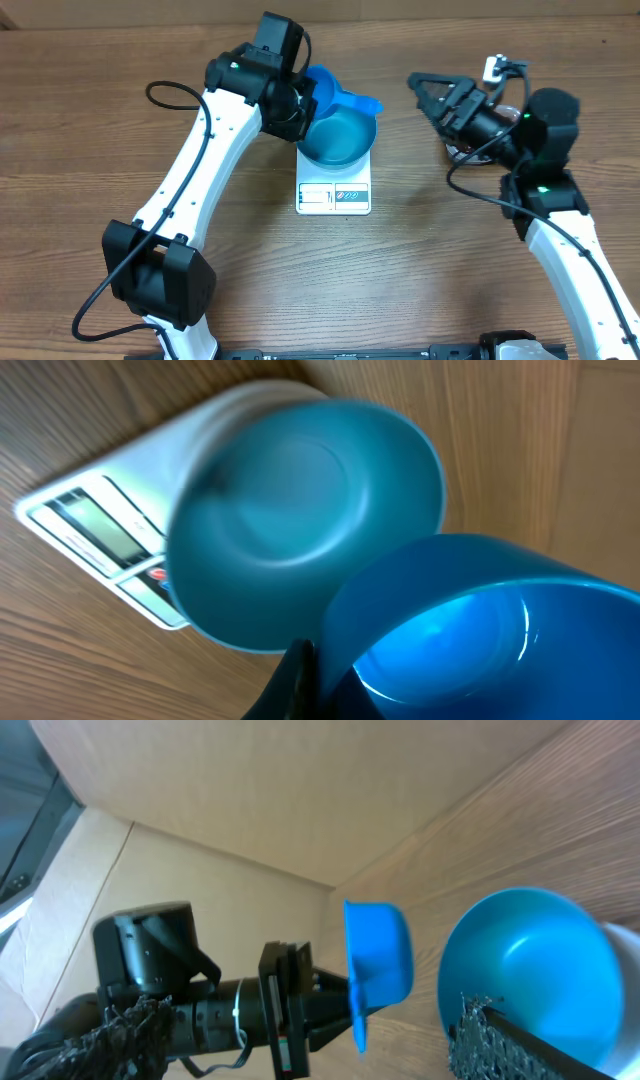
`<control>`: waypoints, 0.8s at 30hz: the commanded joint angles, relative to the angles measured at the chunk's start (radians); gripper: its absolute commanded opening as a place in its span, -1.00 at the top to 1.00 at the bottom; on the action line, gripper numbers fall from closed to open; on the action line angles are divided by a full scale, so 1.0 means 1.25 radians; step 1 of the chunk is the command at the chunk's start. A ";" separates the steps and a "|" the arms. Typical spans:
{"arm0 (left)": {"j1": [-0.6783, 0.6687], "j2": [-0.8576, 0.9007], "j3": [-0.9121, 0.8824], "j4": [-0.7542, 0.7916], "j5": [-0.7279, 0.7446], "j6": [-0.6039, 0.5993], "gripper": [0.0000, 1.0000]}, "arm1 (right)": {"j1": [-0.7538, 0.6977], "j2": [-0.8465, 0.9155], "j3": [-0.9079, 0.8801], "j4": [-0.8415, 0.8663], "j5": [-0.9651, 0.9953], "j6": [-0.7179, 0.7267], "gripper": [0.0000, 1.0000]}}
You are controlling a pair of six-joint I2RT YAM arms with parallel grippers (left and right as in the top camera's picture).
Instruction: Scoop item into bowl and weigh 150g on scale
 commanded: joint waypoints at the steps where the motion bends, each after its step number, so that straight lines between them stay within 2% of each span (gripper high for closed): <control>1: -0.042 0.000 0.022 0.020 -0.016 -0.059 0.91 | 0.049 -0.005 0.014 -0.002 0.108 0.013 -0.81; 5: -0.074 0.000 0.022 0.030 -0.059 -0.068 0.92 | 0.079 -0.005 0.014 -0.027 0.168 0.006 -0.81; 13: -0.090 0.000 0.022 0.041 -0.035 -0.068 0.92 | 0.081 -0.005 0.014 -0.088 0.221 -0.009 -0.76; 15: -0.091 0.000 0.022 0.046 -0.029 -0.068 0.91 | 0.081 -0.005 0.014 -0.096 0.224 -0.012 -0.65; 17: -0.092 0.000 0.022 0.051 -0.017 -0.068 0.92 | 0.082 -0.005 0.014 -0.097 0.224 -0.012 -0.43; 19: -0.094 0.000 0.022 0.053 -0.014 -0.068 0.91 | 0.082 -0.005 0.014 -0.097 0.224 -0.012 -0.29; 24: -0.107 0.000 0.022 0.061 -0.014 -0.069 0.91 | 0.082 -0.005 0.014 -0.103 0.223 -0.011 -0.27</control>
